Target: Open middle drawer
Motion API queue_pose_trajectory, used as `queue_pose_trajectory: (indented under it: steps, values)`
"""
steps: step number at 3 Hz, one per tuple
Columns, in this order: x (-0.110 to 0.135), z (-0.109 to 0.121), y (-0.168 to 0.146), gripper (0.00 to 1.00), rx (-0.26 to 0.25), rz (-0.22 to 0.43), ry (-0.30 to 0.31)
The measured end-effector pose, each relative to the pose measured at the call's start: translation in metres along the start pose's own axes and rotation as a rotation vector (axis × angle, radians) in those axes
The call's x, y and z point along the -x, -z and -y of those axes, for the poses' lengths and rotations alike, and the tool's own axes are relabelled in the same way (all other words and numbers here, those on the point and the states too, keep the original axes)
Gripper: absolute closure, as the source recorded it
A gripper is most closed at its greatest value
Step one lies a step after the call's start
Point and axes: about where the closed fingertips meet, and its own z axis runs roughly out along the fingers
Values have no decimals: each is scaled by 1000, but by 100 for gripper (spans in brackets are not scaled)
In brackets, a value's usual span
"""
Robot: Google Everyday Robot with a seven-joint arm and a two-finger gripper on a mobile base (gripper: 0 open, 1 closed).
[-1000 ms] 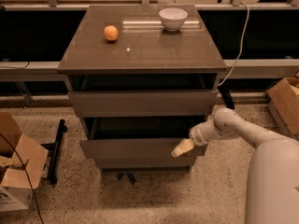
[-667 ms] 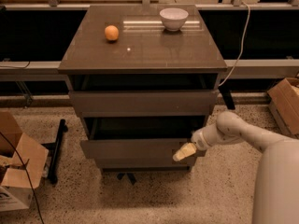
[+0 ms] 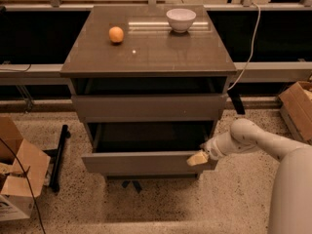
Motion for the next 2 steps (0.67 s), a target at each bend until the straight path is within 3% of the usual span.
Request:
queue_pose_trajectory:
  steps: [1, 2]
  values:
    - [0, 0, 0, 66, 0, -1, -1]
    - [0, 0, 0, 68, 0, -1, -1]
